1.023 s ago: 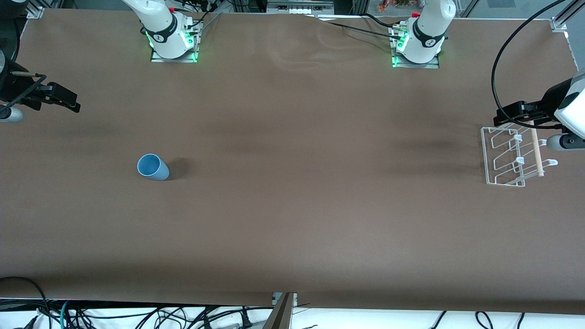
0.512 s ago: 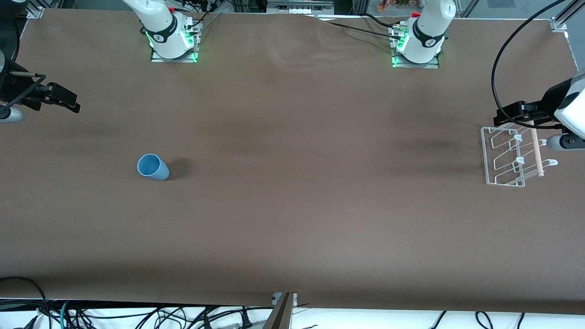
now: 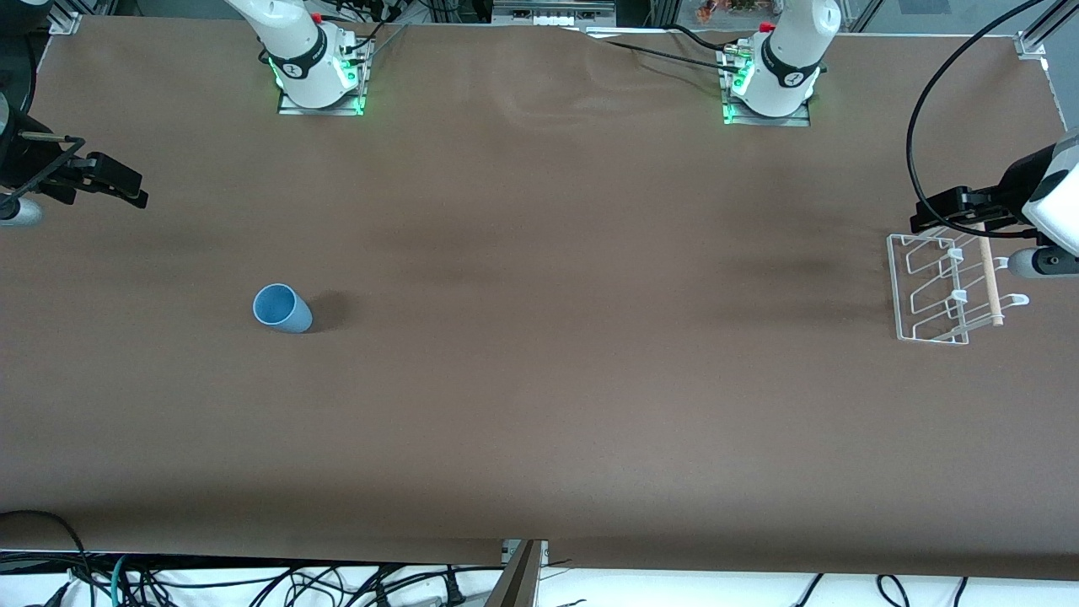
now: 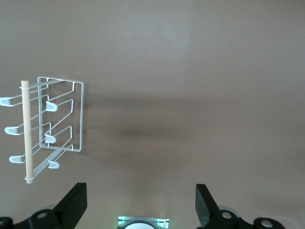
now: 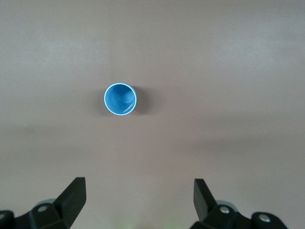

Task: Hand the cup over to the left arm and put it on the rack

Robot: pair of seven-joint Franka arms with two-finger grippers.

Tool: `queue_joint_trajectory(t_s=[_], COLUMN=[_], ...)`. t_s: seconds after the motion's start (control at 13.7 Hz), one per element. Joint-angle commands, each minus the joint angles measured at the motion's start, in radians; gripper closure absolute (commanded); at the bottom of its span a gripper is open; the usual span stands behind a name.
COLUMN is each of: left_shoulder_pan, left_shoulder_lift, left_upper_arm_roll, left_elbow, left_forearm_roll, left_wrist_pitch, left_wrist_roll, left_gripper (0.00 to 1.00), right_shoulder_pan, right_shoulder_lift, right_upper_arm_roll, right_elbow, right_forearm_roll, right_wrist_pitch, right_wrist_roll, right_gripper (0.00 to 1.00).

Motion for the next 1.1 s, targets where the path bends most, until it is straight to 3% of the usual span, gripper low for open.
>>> queue_joint_trajectory(t_s=[0.0, 0.44, 1.02], left_shoulder_pan=[0.009, 0.009, 0.009], left_shoulder_lift=[0.001, 0.001, 0.001], left_upper_arm_roll=[-0.004, -0.004, -0.004], left_elbow=[0.002, 0.002, 0.002], left_forearm_roll=[-0.015, -0.015, -0.017], left_wrist_pitch=[0.007, 0.007, 0.007], left_wrist_roll=[-0.006, -0.006, -0.004], left_gripper=[0.00, 0.00, 0.00], right_shoulder_pan=[0.011, 0.011, 0.008], right_shoulder_lift=[-0.007, -0.006, 0.068], right_upper_arm_roll=[-0.013, -0.013, -0.015], right_elbow=[-0.005, -0.008, -0.025], right_forearm_roll=[0.013, 0.011, -0.036], right_wrist_pitch=[-0.001, -0.058, -0.115], right_wrist_roll=[-0.012, -0.010, -0.064], right_gripper=[0.00, 0.00, 0.00])
